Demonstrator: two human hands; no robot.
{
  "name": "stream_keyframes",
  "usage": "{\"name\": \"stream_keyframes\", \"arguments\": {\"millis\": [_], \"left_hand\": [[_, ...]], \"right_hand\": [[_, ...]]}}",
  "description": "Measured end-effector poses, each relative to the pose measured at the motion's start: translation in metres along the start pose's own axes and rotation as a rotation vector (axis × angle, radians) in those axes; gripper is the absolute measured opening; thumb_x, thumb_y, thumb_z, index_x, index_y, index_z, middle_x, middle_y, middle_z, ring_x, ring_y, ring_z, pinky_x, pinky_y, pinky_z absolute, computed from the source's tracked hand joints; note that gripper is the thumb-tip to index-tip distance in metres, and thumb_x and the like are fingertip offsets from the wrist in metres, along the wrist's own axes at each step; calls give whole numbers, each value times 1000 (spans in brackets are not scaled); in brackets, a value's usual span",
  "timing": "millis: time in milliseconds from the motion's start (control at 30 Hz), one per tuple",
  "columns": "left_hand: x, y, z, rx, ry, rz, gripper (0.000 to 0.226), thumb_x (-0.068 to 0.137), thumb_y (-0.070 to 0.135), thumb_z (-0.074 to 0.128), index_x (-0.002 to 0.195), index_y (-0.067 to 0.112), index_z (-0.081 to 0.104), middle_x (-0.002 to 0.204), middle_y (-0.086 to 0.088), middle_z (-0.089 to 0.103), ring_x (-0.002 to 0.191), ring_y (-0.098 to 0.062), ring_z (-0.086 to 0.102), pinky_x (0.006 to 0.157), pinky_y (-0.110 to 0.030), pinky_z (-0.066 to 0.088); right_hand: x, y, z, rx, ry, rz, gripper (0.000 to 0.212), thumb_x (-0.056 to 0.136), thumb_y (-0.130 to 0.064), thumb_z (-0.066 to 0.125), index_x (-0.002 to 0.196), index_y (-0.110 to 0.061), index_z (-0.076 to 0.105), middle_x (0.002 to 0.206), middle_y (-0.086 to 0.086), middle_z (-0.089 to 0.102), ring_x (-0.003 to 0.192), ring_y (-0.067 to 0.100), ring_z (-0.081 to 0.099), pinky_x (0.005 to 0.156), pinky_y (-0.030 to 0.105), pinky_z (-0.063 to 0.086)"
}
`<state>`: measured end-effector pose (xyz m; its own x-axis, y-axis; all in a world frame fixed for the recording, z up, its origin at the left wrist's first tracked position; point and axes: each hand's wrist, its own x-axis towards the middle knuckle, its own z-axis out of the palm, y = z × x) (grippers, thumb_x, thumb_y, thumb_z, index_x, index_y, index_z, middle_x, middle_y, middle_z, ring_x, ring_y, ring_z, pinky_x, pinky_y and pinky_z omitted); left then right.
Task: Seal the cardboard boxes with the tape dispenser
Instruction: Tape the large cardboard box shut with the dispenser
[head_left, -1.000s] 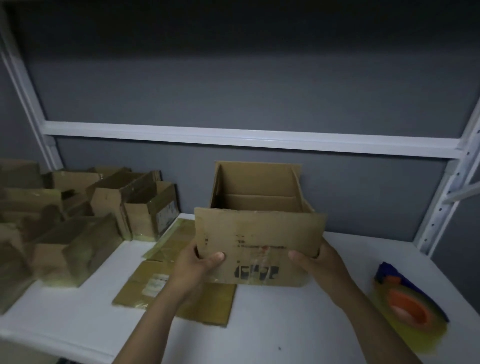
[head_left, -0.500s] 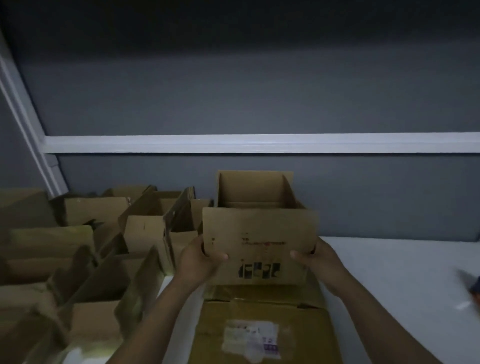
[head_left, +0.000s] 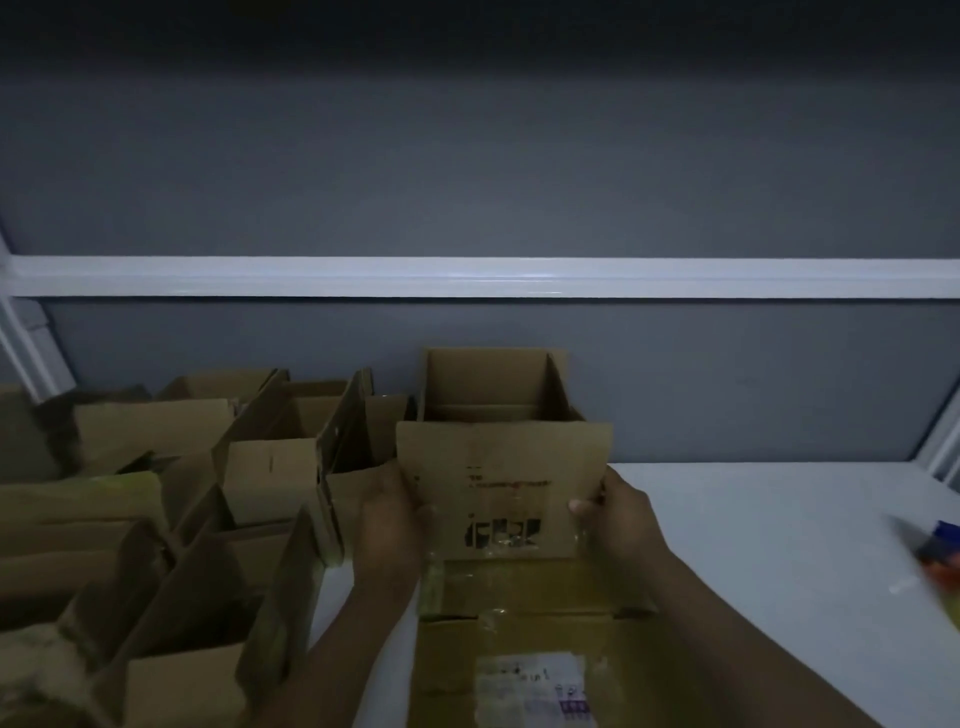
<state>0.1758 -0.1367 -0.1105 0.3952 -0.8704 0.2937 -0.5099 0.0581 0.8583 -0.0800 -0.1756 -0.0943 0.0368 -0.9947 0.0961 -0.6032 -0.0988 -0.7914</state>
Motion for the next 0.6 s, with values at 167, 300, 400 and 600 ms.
{"name": "stream_keyframes", "arguments": {"millis": [167, 300, 400, 600], "left_hand": [[-24, 17, 6, 528, 260, 362, 98, 80, 27, 76, 151, -1, 15, 139, -30, 37, 115, -44, 47, 90, -50, 44], [-32, 39, 28, 635, 275, 751, 69, 93, 39, 51, 149, 4, 30, 152, -25, 27, 139, -44, 29, 113, -57, 22], [-27, 44, 61, 749, 106, 1043, 52, 102, 37, 33, 140, 4, 46, 150, -23, 31, 132, -43, 44, 120, -50, 11], [-29, 39, 94, 890, 17, 1226, 53, 93, 20, 40, 146, 23, 43, 156, -17, 29, 144, -42, 22, 112, -63, 23]], "right_hand": [[-10, 13, -7, -311, -152, -33, 44, 91, -48, 56, 125, -20, 52, 121, 0, 62, 105, 21, 59, 89, 34, 50], [-39, 30, -24, -343, -258, 67, 42, 91, -33, 61, 128, -13, 57, 127, 5, 60, 112, 20, 58, 89, 22, 42], [-61, 41, -39, -313, -278, 186, 41, 93, -31, 58, 128, -9, 55, 130, 9, 58, 115, 23, 56, 86, 22, 41], [-74, 52, -36, 95, -156, 399, 66, 85, -30, 69, 140, -9, 40, 133, 12, 53, 106, 23, 58, 85, 30, 52]]}}
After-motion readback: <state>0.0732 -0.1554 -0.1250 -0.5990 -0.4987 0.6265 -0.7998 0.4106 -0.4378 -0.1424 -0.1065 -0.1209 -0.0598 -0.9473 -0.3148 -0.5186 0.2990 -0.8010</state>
